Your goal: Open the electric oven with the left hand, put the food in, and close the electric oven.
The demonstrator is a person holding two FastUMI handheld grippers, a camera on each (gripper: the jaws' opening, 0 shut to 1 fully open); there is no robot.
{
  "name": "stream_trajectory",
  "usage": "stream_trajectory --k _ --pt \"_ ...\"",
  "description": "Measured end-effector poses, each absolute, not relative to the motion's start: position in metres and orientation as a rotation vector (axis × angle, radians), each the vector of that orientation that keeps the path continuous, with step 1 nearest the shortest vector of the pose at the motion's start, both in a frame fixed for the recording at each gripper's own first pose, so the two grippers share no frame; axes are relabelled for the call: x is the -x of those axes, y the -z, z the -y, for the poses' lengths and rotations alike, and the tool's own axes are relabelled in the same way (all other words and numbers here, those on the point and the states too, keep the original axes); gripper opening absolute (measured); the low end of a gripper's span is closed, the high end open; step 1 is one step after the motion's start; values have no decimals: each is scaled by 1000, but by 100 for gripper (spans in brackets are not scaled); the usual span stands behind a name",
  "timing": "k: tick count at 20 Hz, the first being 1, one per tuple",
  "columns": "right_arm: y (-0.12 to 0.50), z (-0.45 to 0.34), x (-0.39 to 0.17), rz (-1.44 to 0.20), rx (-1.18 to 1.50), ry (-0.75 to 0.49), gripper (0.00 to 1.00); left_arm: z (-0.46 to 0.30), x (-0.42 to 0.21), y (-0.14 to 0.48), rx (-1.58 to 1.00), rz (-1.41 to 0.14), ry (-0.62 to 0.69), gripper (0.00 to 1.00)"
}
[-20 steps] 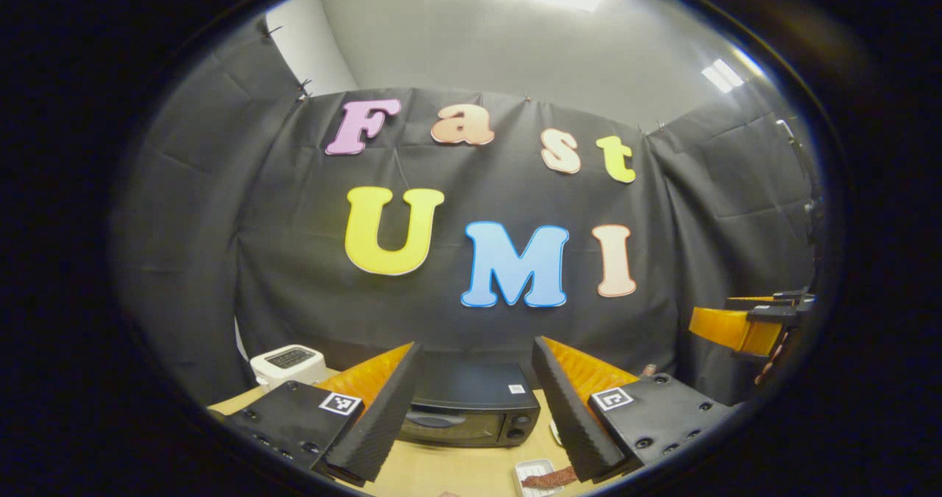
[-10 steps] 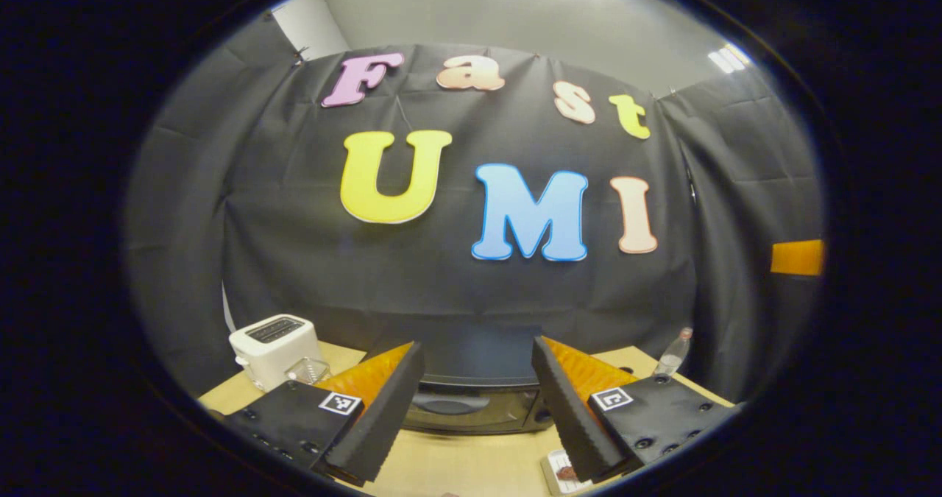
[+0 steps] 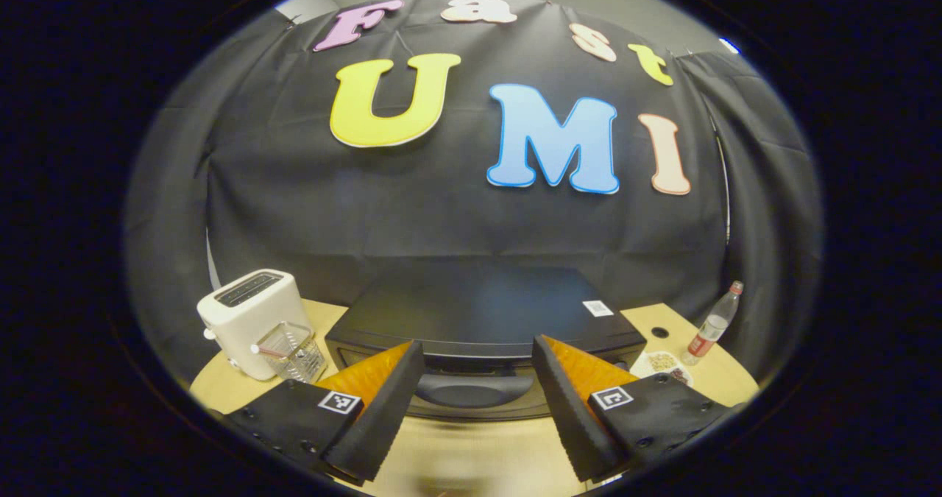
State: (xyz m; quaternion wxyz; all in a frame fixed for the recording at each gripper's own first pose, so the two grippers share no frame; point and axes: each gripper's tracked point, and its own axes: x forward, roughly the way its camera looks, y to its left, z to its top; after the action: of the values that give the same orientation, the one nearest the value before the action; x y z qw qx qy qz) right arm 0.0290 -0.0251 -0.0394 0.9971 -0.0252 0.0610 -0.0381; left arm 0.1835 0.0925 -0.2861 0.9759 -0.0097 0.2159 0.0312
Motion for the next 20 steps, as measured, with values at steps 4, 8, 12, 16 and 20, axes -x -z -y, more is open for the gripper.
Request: stream_trajectory --k 4,8,12,16,20 --pt "44 28 -31 -136 51 95 96 -93 -195 312 -4 -472 -52 100" --pt "44 26 -29 -140 66 99 96 -94 -201 324 -15 -493 -52 100" --pt "47 22 -28 -144 57 93 96 -92 -191 325 -27 -495 -60 93" --pt "45 16 -25 -137 55 77 97 -91 -173 326 -41 -498 -60 100" --pt "47 11 -20 -140 50 65 96 -90 -149 332 -41 -518 -58 98"
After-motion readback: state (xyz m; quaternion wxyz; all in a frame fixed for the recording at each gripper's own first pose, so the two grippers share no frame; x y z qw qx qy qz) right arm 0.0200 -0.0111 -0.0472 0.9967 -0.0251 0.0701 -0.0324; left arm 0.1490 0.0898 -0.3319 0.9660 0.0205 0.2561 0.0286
